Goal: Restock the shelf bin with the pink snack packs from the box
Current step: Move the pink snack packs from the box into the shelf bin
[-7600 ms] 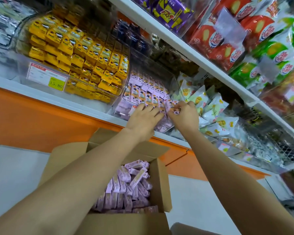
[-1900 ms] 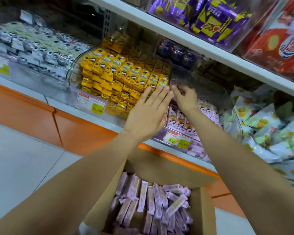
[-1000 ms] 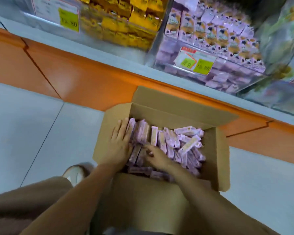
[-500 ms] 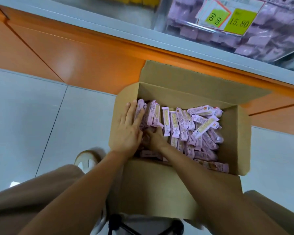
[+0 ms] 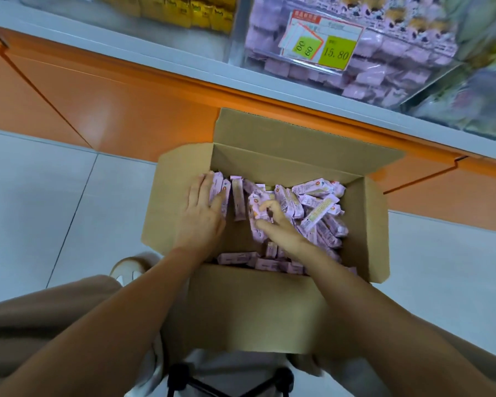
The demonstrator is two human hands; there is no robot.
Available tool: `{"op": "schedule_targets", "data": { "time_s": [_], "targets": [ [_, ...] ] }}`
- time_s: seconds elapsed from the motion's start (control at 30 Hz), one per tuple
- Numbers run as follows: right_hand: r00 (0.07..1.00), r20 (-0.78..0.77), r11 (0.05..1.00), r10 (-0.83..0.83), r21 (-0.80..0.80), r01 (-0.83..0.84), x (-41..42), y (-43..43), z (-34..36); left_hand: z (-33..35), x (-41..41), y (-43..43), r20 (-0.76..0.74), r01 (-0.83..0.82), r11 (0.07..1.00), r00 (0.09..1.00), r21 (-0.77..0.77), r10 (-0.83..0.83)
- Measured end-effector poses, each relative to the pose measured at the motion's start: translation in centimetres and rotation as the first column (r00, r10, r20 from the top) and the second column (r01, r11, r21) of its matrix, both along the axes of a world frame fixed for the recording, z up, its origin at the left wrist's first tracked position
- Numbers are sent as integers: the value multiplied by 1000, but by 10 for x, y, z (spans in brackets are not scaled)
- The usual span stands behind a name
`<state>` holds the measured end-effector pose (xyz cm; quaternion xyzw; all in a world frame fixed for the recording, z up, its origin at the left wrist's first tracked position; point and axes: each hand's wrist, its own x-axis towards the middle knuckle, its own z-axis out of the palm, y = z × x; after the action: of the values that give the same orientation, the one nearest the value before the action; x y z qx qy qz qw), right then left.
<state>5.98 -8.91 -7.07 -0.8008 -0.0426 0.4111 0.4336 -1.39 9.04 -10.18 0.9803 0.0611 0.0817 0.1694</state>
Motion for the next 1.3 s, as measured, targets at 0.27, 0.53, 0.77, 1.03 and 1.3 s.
{"op": "schedule_targets", "data": {
  "time_s": [0.27,0.53,0.77,1.03,1.3],
  "targets": [
    [947,-192,822,-258,471,319,-4,-22,52,59,20,-61,-507,-509,-30,860,-860,-54],
    [942,-43,862,-333,391,322,-19,-34,78,105,15,-65,-401,-386,-219,916,-896,29],
    [956,166,941,-242,280,190,-31,-33,100,138,9,-67,-381,-359,-231,923,-904,55],
    [817,558,979,-149,200,43,-40,-33,142,176,14,-62,-333,-310,-166,933,-936,135],
    [394,901,983,-183,156,101,-12,-8,211,245,37,-54,-73,-62,-55,972,-997,225]
  ]
}}
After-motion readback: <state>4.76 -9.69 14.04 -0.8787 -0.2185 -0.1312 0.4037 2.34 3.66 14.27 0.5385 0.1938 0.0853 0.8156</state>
